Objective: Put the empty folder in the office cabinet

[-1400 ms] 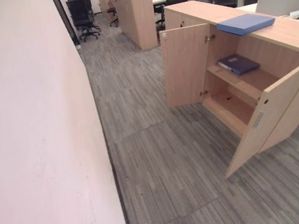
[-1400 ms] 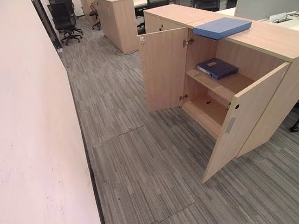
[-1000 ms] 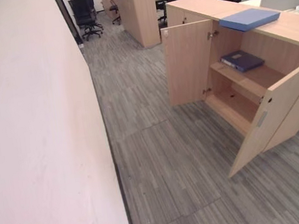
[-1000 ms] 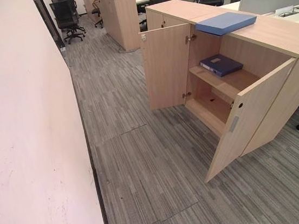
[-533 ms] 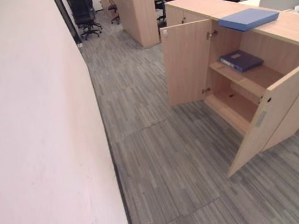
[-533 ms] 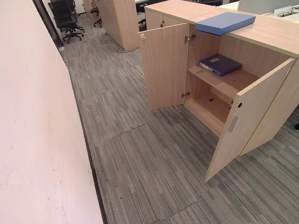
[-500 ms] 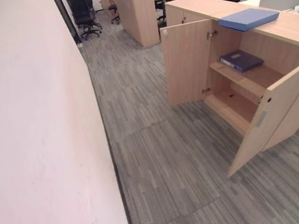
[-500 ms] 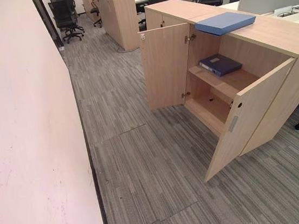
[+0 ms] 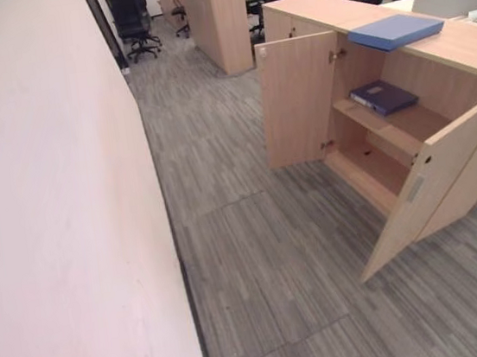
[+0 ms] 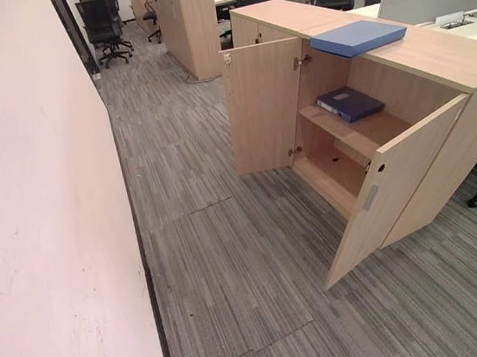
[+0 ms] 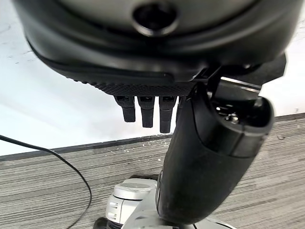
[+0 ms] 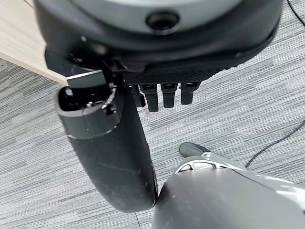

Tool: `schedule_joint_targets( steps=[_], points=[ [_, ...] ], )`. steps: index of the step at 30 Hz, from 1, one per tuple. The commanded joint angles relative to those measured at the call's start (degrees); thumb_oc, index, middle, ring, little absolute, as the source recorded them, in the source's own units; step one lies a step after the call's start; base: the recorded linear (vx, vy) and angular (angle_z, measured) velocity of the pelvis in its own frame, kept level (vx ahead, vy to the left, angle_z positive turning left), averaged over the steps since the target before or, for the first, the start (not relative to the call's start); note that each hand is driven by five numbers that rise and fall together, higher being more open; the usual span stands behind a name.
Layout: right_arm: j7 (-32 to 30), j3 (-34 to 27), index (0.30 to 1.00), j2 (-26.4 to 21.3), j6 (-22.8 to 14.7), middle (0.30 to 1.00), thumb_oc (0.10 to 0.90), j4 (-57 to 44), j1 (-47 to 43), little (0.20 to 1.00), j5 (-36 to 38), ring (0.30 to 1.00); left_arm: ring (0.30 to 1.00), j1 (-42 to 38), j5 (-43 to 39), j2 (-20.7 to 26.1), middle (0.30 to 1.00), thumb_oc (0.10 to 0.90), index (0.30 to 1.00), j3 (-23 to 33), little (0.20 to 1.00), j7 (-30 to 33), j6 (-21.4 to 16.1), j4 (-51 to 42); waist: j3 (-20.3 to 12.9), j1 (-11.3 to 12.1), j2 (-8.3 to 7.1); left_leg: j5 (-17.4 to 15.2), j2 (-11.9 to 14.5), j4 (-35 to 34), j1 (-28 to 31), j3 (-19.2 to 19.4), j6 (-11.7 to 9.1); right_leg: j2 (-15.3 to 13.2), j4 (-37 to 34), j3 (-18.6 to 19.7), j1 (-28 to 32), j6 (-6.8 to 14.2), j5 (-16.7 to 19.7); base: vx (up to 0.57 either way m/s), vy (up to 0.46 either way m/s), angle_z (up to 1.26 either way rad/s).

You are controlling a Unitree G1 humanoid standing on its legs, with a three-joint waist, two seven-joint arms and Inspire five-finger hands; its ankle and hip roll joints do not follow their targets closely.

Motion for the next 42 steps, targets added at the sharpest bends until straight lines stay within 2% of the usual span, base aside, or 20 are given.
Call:
schedule_joint_targets(
  steps=[1, 4, 6, 7, 8, 10, 12, 16, 21, 24, 26, 28, 29, 30, 31, 32, 33, 35, 38, 42],
  points=[
    [0.1, 1.6, 0.900, -0.6, 0.8, 0.900, 0.800, 2.3, -2.2, 0.900, -0.3, 0.900, 0.900, -3.9, -0.4, 2.2, 0.900, 0.800, 0.900, 0.6, 0.900, 1.0, 0.1, 2.8, 2.6, 0.2, -2.37, -7.0, 3.6, -1.2, 6.5, -1.4, -3.6, -4.6, -5.6, -1.1, -2.4, 3.9, 13.0, 0.01, -0.113, -0.03],
    [0.3, 1.4, 0.900, -1.0, 0.9, 0.900, 0.800, 2.5, -2.5, 0.900, 0.4, 0.900, 0.900, -4.9, -1.7, 2.9, 0.900, 0.800, 0.900, 1.2, 0.900, 1.3, 0.0, 2.7, 4.7, 0.9, -3.46, -10.2, 4.9, 11.9, 1.3, -0.5, -4.4, -4.6, -3.2, -0.8, -2.0, 2.0, 10.1, 0.00, -0.151, 0.00],
    [0.4, 1.4, 0.900, -1.2, 0.9, 0.900, 0.800, 2.6, -2.7, 0.900, 0.5, 0.900, 0.900, -5.1, -1.8, 3.0, 0.900, 0.800, 0.900, 1.2, 0.900, 1.3, 0.0, 2.6, 5.0, 1.2, -3.68, -8.8, 5.0, 16.9, -1.6, -0.6, -4.4, -4.6, -3.2, -1.0, -1.8, 1.3, 9.5, 0.02, -0.135, 0.04],
    [0.4, 1.4, 0.900, -2.1, 1.1, 0.900, 0.800, 2.9, -3.2, 0.900, 0.2, 0.900, 0.900, -5.2, -1.0, 3.0, 0.900, 0.800, 0.900, 0.6, 0.900, 1.4, 0.0, 2.5, 6.3, 2.2, -3.67, -4.9, 5.5, 27.8, -7.3, -1.8, -4.0, -3.8, -3.1, -0.8, -0.5, -0.2, 7.9, 0.11, -0.141, -0.02],
    [0.5, 1.4, 0.900, -2.5, 1.4, 0.900, 0.800, 3.4, -3.5, 0.900, 0.1, 0.900, 0.900, -5.1, -0.5, 3.1, 0.900, 0.800, 0.900, 0.2, 0.900, 1.6, 0.1, 2.6, 6.4, 2.7, -3.82, -2.6, 5.5, 30.0, -10.1, -2.0, -3.9, -3.7, -3.4, -0.5, 0.1, -0.4, 7.3, 0.17, -0.153, -0.14],
    [0.5, 1.4, 0.900, -2.8, 1.5, 0.900, 0.800, 3.5, -3.7, 0.900, 0.0, 0.900, 0.900, -4.9, -0.3, 3.2, 0.900, 0.800, 0.900, 0.2, 0.900, 1.6, 0.2, 2.6, 6.1, 3.1, -4.04, -2.2, 5.4, 30.5, -12.2, -1.8, -3.7, -3.7, -3.4, -0.2, 0.3, -0.4, 7.0, 0.13, -0.020, -0.20],
    [0.8, 1.6, 0.900, -3.5, 1.7, 0.900, 0.800, 3.5, -4.2, 0.900, 0.0, 0.900, 0.900, -4.0, 0.6, 3.9, 0.900, 0.800, 0.900, 0.6, 0.900, 1.8, 0.3, 3.2, 5.0, 5.1, -4.75, -2.3, 4.8, 22.1, -14.8, -1.2, -3.4, -4.3, -5.1, 1.5, 2.4, 1.1, 6.2, 0.35, 0.079, -0.09],
    [0.4, 1.3, 0.900, -4.0, 1.7, 0.900, 0.800, 3.9, -4.5, 0.900, -0.2, 0.900, 0.900, -3.5, 1.4, 3.9, 0.900, 0.800, 0.900, 0.1, 0.900, 2.2, 0.1, 2.8, 4.2, 7.4, -2.66, 5.7, 6.3, 6.7, -18.0, -0.9, -5.5, -3.8, -7.0, 2.8, 6.9, 2.7, 4.8, 0.36, 0.134, -0.28],
    [0.7, 0.4, 0.900, -2.9, 1.6, 0.900, 0.800, 5.8, -2.9, 0.900, -2.4, 0.900, 0.900, -1.9, 1.7, 2.7, 0.900, 0.800, 0.900, 0.8, 0.900, 1.9, -0.1, 3.6, 2.1, 9.0, -1.19, 9.2, 6.0, -0.9, -16.9, -1.6, -6.5, -5.6, -8.6, 4.8, 11.2, 5.7, 4.0, 0.34, 0.192, -0.35],
    [1.5, 0.2, 0.900, -2.4, 2.0, 0.900, 0.800, 6.5, -1.6, 0.900, -4.4, 0.900, 0.900, -0.5, 2.5, 2.2, 0.900, 0.800, 0.900, 1.2, 0.900, 1.7, -0.4, 3.4, -0.4, 9.2, -1.29, 7.8, 3.5, -1.5, -14.0, 0.1, -5.0, -10.4, -7.9, 4.3, 10.5, 8.8, 5.8, 0.29, 0.328, -0.53],
    [2.3, 0.2, 0.900, -2.5, 2.0, 0.900, 0.800, 6.4, -0.9, 0.900, -5.6, 0.900, 0.900, -0.2, 3.1, 2.2, 0.900, 0.800, 0.900, 1.3, 0.900, 1.3, -0.5, 3.4, -1.2, 9.3, -1.55, 5.6, 0.9, -1.5, -11.7, 1.5, -3.3, -15.6, -4.0, 4.0, 8.9, 10.8, 10.6, 0.20, 0.337, -0.39],
    [2.2, -0.3, 0.900, -3.5, 2.3, 0.900, 0.800, 6.3, -1.6, 0.900, -6.0, 0.900, 0.900, -0.7, 3.5, 2.3, 0.900, 0.800, 0.900, 0.6, 0.900, 1.1, -0.3, 3.0, -0.3, 9.0, -1.67, 2.9, -2.1, -1.5, -9.0, 3.1, -0.9, -22.0, 4.8, 3.6, 5.1, 11.6, 19.4, 0.10, 0.311, -0.26],
    [2.2, -0.3, 0.900, -3.5, 2.3, 0.900, 0.800, 6.3, -1.6, 0.900, -6.0, 0.900, 0.900, -0.8, 3.5, 2.3, 0.900, 0.800, 0.900, 0.6, 0.900, 1.1, -0.3, 3.0, -0.4, 9.1, -1.60, 3.0, -2.0, -1.5, -9.2, 3.2, -0.9, -21.9, 4.6, 3.7, 5.0, 11.7, 19.6, 0.09, 0.274, -0.37],
    [1.8, -0.8, 0.900, -3.9, 2.3, 0.900, 0.800, 6.0, -2.1, 0.900, -5.5, 0.900, 0.900, -1.0, 3.7, 2.5, 0.900, 0.800, 0.900, 0.3, 0.900, 1.0, -0.2, 2.6, -0.2, 8.8, -1.07, 1.9, -2.8, -1.5, -8.0, 3.5, -0.1, -23.7, 7.9, 2.4, 3.8, 10.5, 22.3, 0.22, 0.364, -0.24],
    [1.0, -1.7, 0.900, -4.5, 2.2, 0.900, 0.800, 5.4, -2.8, 0.900, -4.3, 0.900, 0.900, -1.1, 3.8, 2.7, 0.900, 0.800, 0.900, -0.5, 0.900, 1.0, -0.3, 1.3, 0.3, 8.4, -0.96, -1.3, -4.4, -1.5, -5.4, 4.5, 0.5, -27.7, 13.1, -2.1, 2.9, 11.1, 24.4, 0.25, 0.476, -0.09],
    [0.5, -2.0, 0.900, -4.9, 2.2, 0.900, 0.800, 5.4, -4.0, 0.900, -3.7, 0.900, 0.900, -1.2, 3.5, 2.8, 0.900, 0.800, 0.900, -0.9, 0.900, 1.0, -0.4, 0.0, 0.7, 8.1, -0.77, -1.3, -4.7, -1.5, -4.5, 5.8, 1.2, -29.0, 14.4, -5.3, 1.7, 10.5, 26.7, 0.34, 0.399, 0.16],
    [0.3, -1.9, 0.900, -5.0, 2.3, 0.900, 0.800, 5.5, -4.8, 0.900, -3.6, 0.900, 0.900, -1.3, 3.3, 3.0, 0.900, 0.800, 0.900, -1.3, 0.900, 1.0, -0.5, -1.2, 1.1, 7.5, -0.54, -3.1, -4.6, -1.5, -2.9, 5.0, 1.1, -28.0, 16.3, -5.6, 0.0, 11.3, 25.1, 0.24, 0.211, 0.06],
    [0.2, -2.1, 0.900, -5.4, 2.3, 0.900, 0.800, 5.8, -5.7, 0.900, -3.3, 0.900, 0.900, -1.5, 2.9, 3.0, 0.900, 0.800, 0.900, -1.6, 0.900, 0.9, -0.6, -2.2, 1.8, 7.1, 0.57, -2.1, -4.1, -1.5, -2.8, 5.4, 1.7, -26.7, 16.7, -7.3, -2.5, 9.4, 24.0, 0.11, 0.094, -0.04],
    [0.0, -2.5, 0.900, -6.5, 2.5, 0.900, 0.800, 6.0, -8.2, 0.900, -2.8, 0.900, 0.900, -0.9, 3.2, 2.4, 0.900, 0.800, 0.900, -3.0, 0.900, 0.4, -0.8, -3.1, 5.0, 4.9, 2.54, -3.8, -4.0, -1.5, 2.1, 4.1, 2.3, -20.9, 13.9, -9.3, -10.0, 8.8, 21.8, 0.19, 0.043, 0.27],
    [-0.4, -2.3, 0.900, -6.1, 2.3, 0.900, 0.800, 6.5, -8.7, 0.900, -1.9, 0.900, 0.900, 0.2, 4.4, 1.3, 0.900, 0.800, 0.900, -3.7, 0.900, -0.3, -0.8, -2.6, 7.1, 2.6, 1.29, -7.4, -5.3, -1.5, 7.4, 2.1, 1.6, -13.5, 3.0, -10.9, -15.4, 9.3, 24.3, 0.27, -0.039, 0.08]
  ],
)
